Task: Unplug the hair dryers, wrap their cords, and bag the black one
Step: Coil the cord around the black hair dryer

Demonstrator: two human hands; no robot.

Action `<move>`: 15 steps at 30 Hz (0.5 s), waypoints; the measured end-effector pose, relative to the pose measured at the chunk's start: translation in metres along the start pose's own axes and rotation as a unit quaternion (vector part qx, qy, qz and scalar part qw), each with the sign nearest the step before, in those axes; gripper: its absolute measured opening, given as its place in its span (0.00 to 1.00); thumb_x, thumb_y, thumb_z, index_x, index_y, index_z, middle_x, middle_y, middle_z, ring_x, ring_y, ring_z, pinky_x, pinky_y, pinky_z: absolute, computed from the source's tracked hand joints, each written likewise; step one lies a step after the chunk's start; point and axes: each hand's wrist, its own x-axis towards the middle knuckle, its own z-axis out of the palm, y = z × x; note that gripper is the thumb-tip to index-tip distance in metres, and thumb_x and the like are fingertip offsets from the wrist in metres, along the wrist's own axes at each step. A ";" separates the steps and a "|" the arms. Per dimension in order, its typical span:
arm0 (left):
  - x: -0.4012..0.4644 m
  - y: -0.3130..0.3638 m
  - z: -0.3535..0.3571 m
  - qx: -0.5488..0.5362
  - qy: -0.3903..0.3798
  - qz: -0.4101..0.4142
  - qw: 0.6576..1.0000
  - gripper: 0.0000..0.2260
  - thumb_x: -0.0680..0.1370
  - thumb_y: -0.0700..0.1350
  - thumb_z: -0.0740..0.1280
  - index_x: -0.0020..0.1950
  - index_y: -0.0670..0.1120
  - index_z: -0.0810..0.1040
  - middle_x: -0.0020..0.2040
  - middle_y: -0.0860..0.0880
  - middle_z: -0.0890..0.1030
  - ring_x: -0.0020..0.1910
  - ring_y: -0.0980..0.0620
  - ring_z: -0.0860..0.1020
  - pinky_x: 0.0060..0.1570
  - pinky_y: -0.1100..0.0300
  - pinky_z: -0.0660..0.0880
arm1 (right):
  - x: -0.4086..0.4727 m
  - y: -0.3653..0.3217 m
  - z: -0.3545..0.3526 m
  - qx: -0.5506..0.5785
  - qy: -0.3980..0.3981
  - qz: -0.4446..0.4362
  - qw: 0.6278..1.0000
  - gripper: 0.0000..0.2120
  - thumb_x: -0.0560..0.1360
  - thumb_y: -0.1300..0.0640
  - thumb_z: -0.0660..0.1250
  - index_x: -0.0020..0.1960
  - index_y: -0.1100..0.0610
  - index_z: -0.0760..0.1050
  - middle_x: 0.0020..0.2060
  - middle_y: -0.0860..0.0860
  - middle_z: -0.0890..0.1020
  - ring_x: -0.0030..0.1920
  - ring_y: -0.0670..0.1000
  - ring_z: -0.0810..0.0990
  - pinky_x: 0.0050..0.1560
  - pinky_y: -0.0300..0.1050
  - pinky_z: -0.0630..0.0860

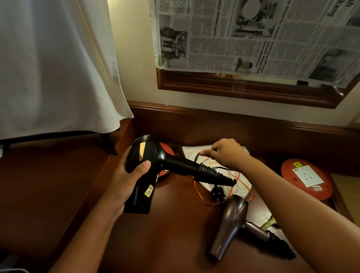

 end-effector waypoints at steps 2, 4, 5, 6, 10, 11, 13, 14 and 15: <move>0.001 -0.004 -0.002 0.009 0.004 0.004 1.000 0.16 0.75 0.40 0.69 0.59 0.57 0.75 0.48 0.53 0.83 0.45 0.56 0.83 0.37 0.66 0.78 | -0.001 -0.005 -0.003 0.049 -0.012 -0.031 0.998 0.22 0.76 0.42 0.63 0.40 0.61 0.79 0.37 0.55 0.81 0.40 0.53 0.79 0.44 0.50 0.75; 0.001 -0.008 -0.003 0.022 0.015 0.003 1.000 0.20 0.73 0.44 0.73 0.63 0.56 0.74 0.52 0.52 0.82 0.49 0.56 0.83 0.39 0.66 0.78 | -0.003 -0.011 -0.006 0.104 -0.019 -0.054 0.993 0.14 0.79 0.50 0.62 0.43 0.57 0.80 0.41 0.51 0.82 0.44 0.51 0.79 0.48 0.50 0.75; 0.001 -0.012 -0.003 0.025 0.021 0.000 0.999 0.23 0.71 0.47 0.74 0.64 0.56 0.74 0.54 0.52 0.82 0.51 0.56 0.82 0.41 0.65 0.78 | -0.004 -0.014 -0.008 0.127 -0.021 -0.057 0.990 0.12 0.79 0.53 0.61 0.43 0.55 0.79 0.40 0.48 0.81 0.43 0.48 0.78 0.46 0.48 0.74; 0.000 -0.015 -0.003 0.025 0.028 -0.004 0.999 0.26 0.69 0.49 0.75 0.65 0.56 0.73 0.55 0.52 0.82 0.52 0.55 0.82 0.43 0.64 0.78 | -0.006 -0.018 -0.010 0.147 -0.021 -0.060 0.987 0.10 0.79 0.55 0.61 0.43 0.54 0.79 0.39 0.46 0.80 0.41 0.45 0.76 0.45 0.45 0.72; 0.000 -0.025 0.000 0.020 0.063 -0.007 0.998 0.21 0.75 0.43 0.71 0.65 0.58 0.71 0.55 0.52 0.81 0.53 0.53 0.81 0.45 0.62 0.77 | -0.016 -0.034 -0.024 0.134 -0.004 -0.092 0.987 0.08 0.78 0.59 0.63 0.47 0.59 0.80 0.42 0.51 0.80 0.41 0.46 0.75 0.44 0.42 0.71; 0.000 -0.025 0.001 0.020 0.070 -0.002 0.997 0.21 0.75 0.43 0.70 0.64 0.58 0.71 0.55 0.52 0.80 0.52 0.54 0.81 0.44 0.63 0.76 | -0.020 -0.038 -0.027 0.112 0.003 -0.101 0.989 0.08 0.78 0.58 0.63 0.49 0.60 0.81 0.43 0.51 0.80 0.43 0.48 0.75 0.45 0.44 0.71; 0.001 -0.024 0.002 0.026 0.081 0.010 0.996 0.21 0.75 0.42 0.70 0.66 0.56 0.70 0.55 0.53 0.80 0.51 0.56 0.80 0.43 0.65 0.75 | -0.027 -0.044 -0.031 0.067 0.013 -0.114 0.991 0.09 0.78 0.57 0.64 0.52 0.60 0.81 0.46 0.50 0.79 0.47 0.49 0.75 0.49 0.43 0.71; 0.002 -0.024 0.002 0.030 0.088 0.015 0.996 0.22 0.75 0.42 0.70 0.67 0.55 0.70 0.55 0.53 0.79 0.52 0.56 0.80 0.43 0.66 0.74 | -0.031 -0.047 -0.031 0.047 0.017 -0.119 0.992 0.10 0.78 0.57 0.63 0.54 0.59 0.81 0.47 0.50 0.79 0.48 0.49 0.75 0.49 0.43 0.71; 0.003 -0.025 0.002 0.034 0.094 0.018 0.995 0.22 0.75 0.42 0.70 0.67 0.54 0.69 0.55 0.53 0.79 0.52 0.56 0.79 0.43 0.66 0.74 | -0.034 -0.049 -0.031 0.027 0.020 -0.122 0.992 0.11 0.78 0.57 0.63 0.55 0.59 0.81 0.48 0.50 0.79 0.50 0.50 0.76 0.50 0.43 0.71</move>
